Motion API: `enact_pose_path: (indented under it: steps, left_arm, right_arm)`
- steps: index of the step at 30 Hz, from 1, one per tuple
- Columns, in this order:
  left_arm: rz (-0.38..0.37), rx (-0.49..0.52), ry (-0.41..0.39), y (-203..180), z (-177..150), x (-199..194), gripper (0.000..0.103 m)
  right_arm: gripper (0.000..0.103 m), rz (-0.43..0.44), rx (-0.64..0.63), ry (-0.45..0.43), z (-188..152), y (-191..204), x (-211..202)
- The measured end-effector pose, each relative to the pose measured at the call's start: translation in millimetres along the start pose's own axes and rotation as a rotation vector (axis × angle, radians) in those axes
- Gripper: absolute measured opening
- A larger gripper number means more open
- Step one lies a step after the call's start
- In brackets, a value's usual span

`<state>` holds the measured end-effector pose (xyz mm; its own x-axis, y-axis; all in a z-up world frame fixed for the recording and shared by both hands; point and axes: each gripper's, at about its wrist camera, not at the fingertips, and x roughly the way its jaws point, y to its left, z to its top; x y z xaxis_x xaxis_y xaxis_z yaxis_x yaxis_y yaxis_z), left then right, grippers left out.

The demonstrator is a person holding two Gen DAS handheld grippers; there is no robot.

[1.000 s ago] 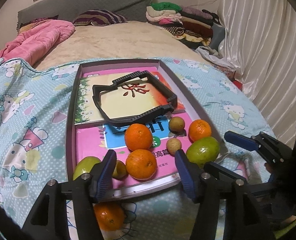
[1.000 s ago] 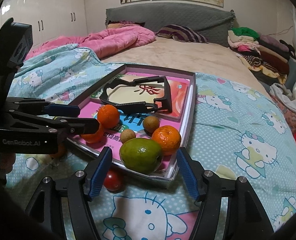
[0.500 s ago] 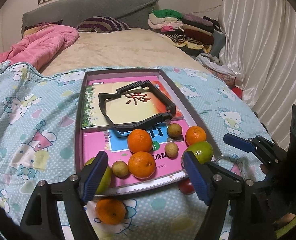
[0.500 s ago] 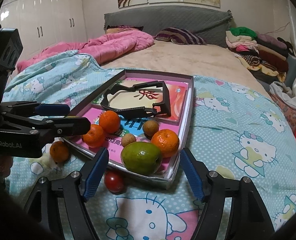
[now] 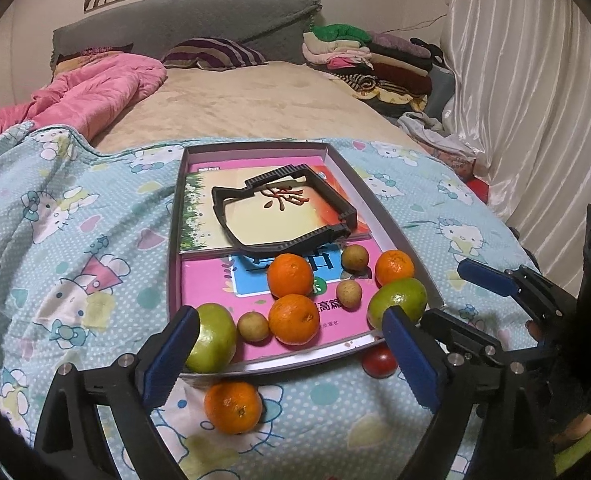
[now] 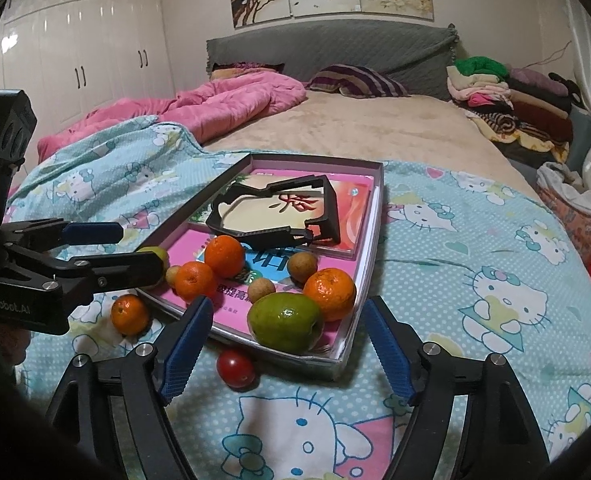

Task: Organize fruits
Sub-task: 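Withdraw both open grippers from the tray over the remaining fruits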

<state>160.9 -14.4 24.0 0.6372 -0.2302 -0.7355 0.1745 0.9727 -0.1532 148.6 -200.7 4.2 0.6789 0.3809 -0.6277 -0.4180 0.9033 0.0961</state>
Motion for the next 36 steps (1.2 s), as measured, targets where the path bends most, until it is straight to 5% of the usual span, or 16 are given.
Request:
enact_pose_path:
  steps: [36]
  left_arm:
    - [0.054, 0.015, 0.038, 16.9, -56.1, -28.6, 0.093]
  right_arm:
    - [0.08, 0.029, -0.03, 0.03, -34.6, 35.8, -23.0]
